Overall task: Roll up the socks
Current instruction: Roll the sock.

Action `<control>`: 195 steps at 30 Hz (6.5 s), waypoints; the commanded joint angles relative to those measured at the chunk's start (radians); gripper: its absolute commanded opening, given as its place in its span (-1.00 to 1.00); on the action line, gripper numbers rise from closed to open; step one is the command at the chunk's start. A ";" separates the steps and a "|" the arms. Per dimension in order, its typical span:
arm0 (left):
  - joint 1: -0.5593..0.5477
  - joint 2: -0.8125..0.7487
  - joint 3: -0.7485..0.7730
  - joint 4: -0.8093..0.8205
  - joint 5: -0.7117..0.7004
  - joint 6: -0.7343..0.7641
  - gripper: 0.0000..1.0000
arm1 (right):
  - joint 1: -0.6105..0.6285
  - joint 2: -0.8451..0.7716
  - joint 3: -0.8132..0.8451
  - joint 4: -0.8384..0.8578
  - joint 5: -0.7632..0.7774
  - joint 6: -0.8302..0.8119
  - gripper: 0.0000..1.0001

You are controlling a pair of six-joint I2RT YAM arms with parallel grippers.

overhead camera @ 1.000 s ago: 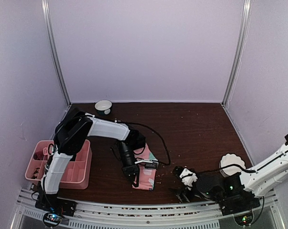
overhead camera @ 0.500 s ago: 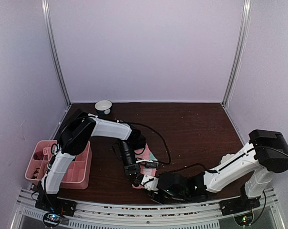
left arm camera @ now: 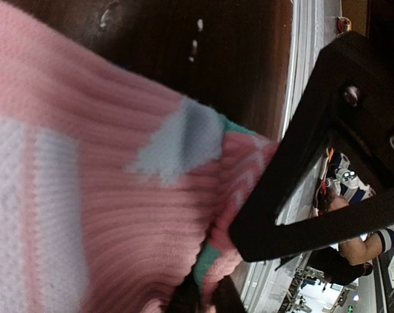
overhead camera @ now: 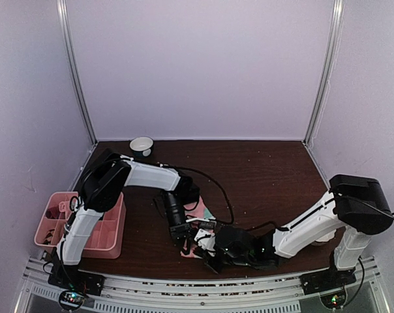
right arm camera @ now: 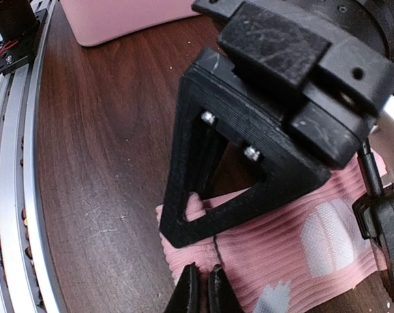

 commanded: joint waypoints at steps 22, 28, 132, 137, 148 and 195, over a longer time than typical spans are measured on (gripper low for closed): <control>-0.053 -0.681 -0.620 0.780 -0.356 0.230 0.25 | -0.215 0.161 -0.158 0.017 -0.411 0.470 -1.00; -0.160 -0.673 -0.646 0.832 -0.420 0.307 0.16 | -0.279 0.230 -0.179 0.084 -0.491 0.581 -1.00; 0.059 0.042 -0.036 0.076 -0.119 0.221 -0.84 | -0.029 0.063 0.039 -0.145 -0.079 -0.353 -0.50; 0.061 -0.040 -0.081 0.142 -0.122 0.230 0.60 | -0.074 0.095 0.022 -0.164 -0.181 -0.269 -0.68; 0.078 -0.521 -0.390 0.620 -0.311 0.113 0.96 | -0.100 0.110 -0.033 -0.198 -0.358 -0.057 -0.92; -0.078 -0.526 -0.608 0.856 -0.363 0.096 -0.57 | -0.377 0.312 0.046 -0.269 -0.739 0.504 -0.92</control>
